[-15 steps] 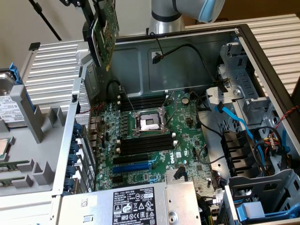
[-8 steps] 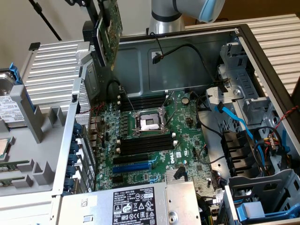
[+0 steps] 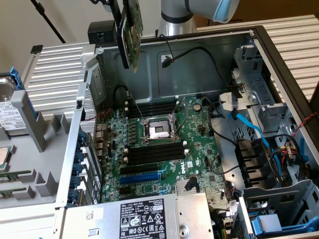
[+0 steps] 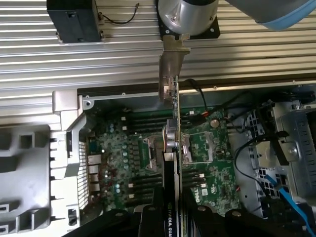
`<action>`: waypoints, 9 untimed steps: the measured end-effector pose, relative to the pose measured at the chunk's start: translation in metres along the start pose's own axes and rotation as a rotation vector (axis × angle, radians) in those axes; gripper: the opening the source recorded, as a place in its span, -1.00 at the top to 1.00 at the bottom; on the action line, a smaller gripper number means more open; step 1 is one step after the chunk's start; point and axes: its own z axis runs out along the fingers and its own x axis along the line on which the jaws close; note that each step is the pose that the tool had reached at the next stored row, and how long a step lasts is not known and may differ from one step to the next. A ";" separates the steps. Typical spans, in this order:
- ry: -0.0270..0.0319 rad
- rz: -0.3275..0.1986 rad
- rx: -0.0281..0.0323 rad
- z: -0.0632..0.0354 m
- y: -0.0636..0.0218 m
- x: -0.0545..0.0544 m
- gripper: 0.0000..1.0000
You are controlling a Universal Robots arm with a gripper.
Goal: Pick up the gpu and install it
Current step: 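Pick up the gpu and move the gpu toward the slot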
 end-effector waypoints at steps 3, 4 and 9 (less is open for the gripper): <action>0.0010 0.001 -0.0085 0.0043 -0.0001 -0.007 0.47; 0.0013 0.002 -0.0116 0.0057 -0.0005 -0.009 0.47; 0.0027 0.004 -0.0236 0.0138 -0.0037 -0.010 0.47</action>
